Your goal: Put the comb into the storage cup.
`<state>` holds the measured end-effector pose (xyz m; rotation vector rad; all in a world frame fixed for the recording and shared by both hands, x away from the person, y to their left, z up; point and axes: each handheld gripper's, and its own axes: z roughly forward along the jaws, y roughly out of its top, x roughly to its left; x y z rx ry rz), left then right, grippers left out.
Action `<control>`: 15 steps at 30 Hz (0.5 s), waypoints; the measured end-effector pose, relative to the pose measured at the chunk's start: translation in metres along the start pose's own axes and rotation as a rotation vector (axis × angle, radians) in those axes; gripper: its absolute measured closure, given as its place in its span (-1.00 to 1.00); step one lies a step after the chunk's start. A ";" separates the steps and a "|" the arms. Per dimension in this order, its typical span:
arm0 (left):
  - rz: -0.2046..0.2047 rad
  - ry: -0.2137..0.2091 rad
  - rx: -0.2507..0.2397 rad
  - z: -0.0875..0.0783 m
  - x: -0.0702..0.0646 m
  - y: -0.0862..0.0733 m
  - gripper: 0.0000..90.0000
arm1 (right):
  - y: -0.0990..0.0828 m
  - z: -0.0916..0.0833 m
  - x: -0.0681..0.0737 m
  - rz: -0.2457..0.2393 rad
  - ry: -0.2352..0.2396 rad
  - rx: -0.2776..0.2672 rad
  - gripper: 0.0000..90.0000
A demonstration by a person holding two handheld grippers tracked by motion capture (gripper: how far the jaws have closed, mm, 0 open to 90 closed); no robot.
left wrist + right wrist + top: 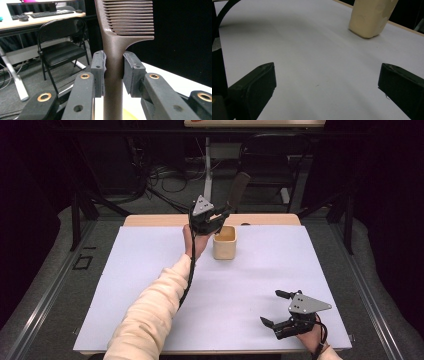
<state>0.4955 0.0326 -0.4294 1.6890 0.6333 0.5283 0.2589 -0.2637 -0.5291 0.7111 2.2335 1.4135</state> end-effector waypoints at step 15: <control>-0.006 -0.022 -0.010 0.012 -0.003 -0.004 0.60 | 0.000 0.000 -0.001 0.002 0.003 -0.005 -0.97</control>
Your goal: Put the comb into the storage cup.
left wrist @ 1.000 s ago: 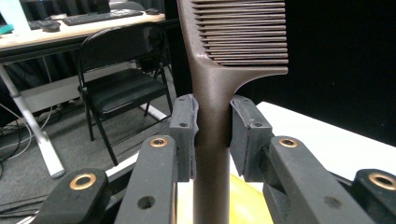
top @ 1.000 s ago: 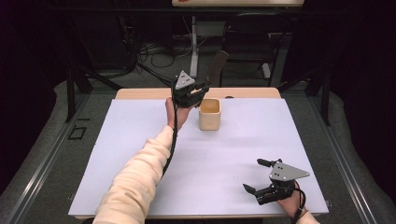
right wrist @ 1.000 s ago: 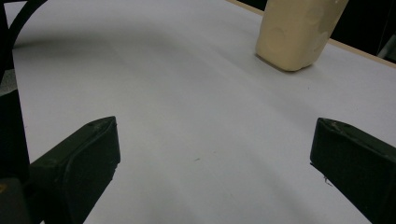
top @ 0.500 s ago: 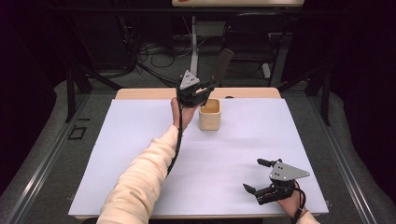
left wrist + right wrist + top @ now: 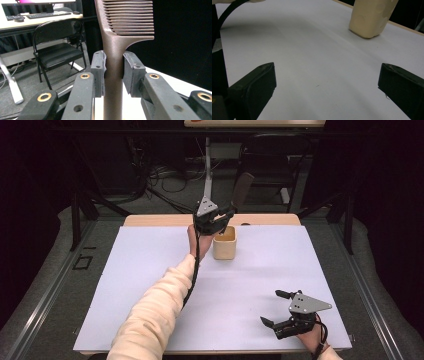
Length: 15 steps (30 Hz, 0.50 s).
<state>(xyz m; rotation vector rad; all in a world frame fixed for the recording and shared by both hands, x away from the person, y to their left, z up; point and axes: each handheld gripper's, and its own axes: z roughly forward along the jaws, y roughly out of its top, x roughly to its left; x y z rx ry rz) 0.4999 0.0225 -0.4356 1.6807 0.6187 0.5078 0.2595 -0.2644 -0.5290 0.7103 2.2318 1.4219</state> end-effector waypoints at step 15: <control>-0.021 -0.019 -0.010 0.007 0.001 -0.007 0.60 | 0.000 0.001 -0.001 0.009 -0.004 0.006 -0.97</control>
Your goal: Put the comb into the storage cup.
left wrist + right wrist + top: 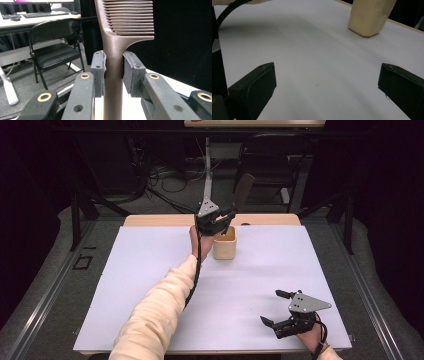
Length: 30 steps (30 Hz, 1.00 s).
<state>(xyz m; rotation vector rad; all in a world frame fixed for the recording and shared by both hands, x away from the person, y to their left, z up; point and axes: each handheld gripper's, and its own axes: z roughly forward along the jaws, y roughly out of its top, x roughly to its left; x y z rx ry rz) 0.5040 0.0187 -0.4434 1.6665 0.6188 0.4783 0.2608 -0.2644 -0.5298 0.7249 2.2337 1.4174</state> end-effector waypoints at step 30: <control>-0.013 -0.054 0.086 0.012 0.009 -0.017 0.60 | 0.000 -0.001 0.000 -0.001 -0.001 0.006 -0.97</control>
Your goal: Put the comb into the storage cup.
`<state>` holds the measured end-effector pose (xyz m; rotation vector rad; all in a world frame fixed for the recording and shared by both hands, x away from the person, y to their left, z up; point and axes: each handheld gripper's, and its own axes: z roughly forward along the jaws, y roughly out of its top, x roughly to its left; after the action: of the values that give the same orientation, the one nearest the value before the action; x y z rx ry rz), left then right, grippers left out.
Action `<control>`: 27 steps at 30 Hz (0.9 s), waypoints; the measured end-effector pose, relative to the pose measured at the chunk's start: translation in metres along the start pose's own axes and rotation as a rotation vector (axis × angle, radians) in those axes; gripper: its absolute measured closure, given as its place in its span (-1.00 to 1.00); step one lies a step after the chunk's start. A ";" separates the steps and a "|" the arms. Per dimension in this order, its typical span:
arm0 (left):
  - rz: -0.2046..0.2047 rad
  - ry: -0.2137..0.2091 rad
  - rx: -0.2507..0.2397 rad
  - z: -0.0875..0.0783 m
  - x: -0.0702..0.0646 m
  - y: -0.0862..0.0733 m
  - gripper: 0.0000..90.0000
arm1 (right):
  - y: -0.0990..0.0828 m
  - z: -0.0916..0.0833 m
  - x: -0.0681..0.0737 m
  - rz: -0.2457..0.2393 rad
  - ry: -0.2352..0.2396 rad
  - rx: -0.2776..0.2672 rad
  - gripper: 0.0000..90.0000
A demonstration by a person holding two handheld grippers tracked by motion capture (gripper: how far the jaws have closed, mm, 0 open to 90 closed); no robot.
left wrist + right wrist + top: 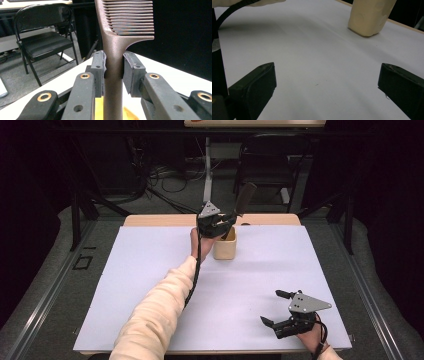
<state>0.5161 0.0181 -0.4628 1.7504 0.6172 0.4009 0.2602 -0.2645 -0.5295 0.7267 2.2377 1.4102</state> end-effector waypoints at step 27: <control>-0.007 0.018 0.056 0.000 0.007 -0.010 0.60 | 0.000 0.000 0.000 0.001 -0.003 0.005 -0.97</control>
<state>0.5193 0.0238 -0.4733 1.7993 0.6529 0.3978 0.2603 -0.2644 -0.5296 0.7317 2.2394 1.4041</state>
